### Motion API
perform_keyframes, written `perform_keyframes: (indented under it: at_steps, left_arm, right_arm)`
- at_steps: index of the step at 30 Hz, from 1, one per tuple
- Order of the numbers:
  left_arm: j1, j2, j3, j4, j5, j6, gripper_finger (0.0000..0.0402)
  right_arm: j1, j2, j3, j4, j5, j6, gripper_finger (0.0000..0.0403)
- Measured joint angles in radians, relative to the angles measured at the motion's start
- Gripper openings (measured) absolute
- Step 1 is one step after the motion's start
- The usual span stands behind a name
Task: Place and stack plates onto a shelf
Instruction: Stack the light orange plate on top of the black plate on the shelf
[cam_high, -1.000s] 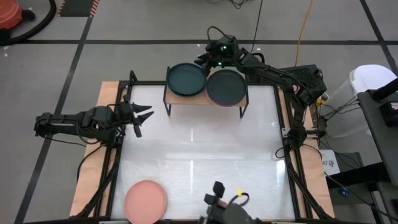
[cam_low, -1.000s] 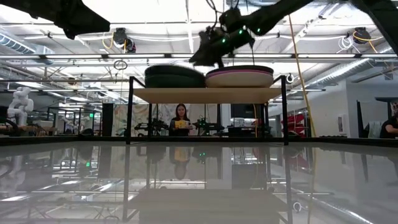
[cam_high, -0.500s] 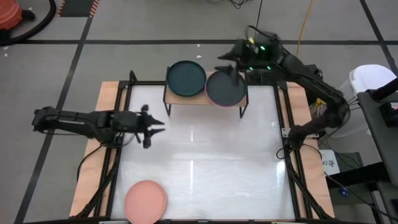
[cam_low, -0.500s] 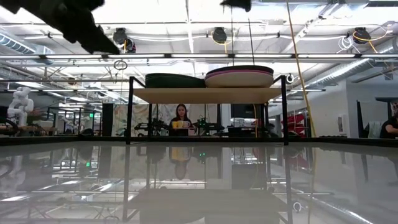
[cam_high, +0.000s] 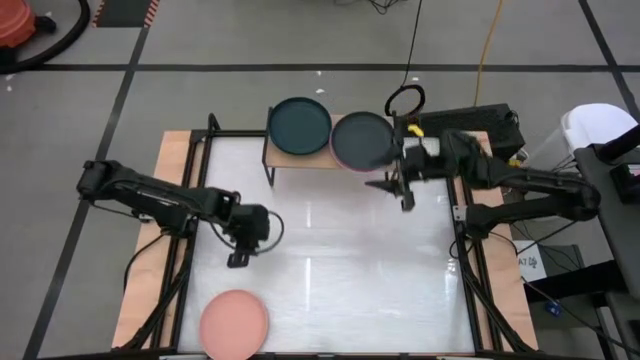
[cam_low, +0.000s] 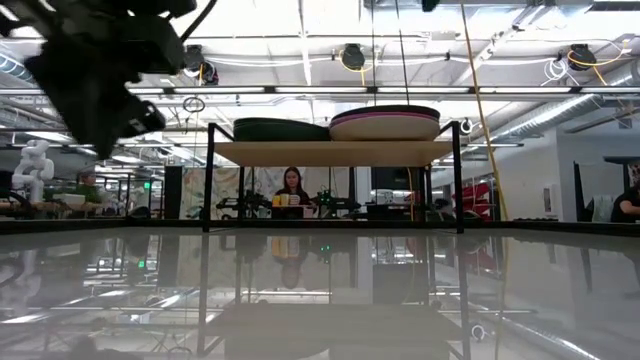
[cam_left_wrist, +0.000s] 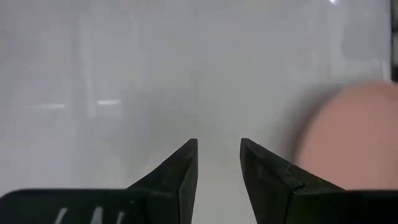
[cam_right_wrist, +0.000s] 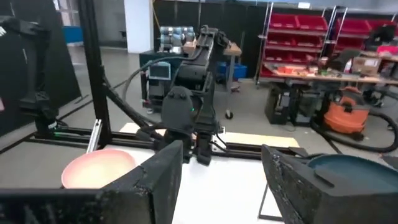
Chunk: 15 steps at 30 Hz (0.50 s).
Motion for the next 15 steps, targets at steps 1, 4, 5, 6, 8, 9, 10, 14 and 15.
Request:
perform_keyframes:
  at_steps: [1,4,5,6,8,9,10,14,15]
  left_arm:
    - [-0.017,0.014,0.000,0.000,0.014,0.001,0.0123]
    - [-0.062,0.043,0.000,0.003,0.020,0.003,0.0123]
    - [-0.076,0.049,0.000,0.002,0.020,0.003,0.0123]
    - [-0.087,0.054,0.000,0.003,0.020,-0.002,0.0123]
    - [-0.109,0.060,0.000,0.003,0.020,-0.019,0.0123]
    - [-0.119,0.060,0.000,0.004,0.020,-0.026,0.0123]
    - [-0.130,0.060,0.000,0.005,0.020,-0.032,0.0123]
    - [-0.175,0.060,0.000,0.013,0.020,-0.055,0.0123]
    - [-0.186,0.060,0.000,0.020,0.019,-0.058,0.0123]
  right_arm:
    - [0.021,-0.017,-0.047,0.042,0.026,0.002,0.0199]
    - [0.076,-0.045,-0.157,0.137,0.117,-0.003,0.0199]
    - [0.091,-0.050,-0.187,0.165,0.146,-0.004,0.0199]
    - [0.106,-0.054,-0.211,0.191,0.166,-0.004,0.0199]
    - [0.132,-0.054,-0.256,0.250,0.194,-0.004,0.0199]
    - [0.146,-0.054,-0.273,0.269,0.205,-0.004,0.0199]
    - [0.159,-0.054,-0.287,0.288,0.213,-0.002,0.0199]
    - [0.194,-0.050,-0.322,0.346,0.215,0.007,0.0199]
    - [0.201,-0.050,-0.325,0.354,0.216,0.010,0.0199]
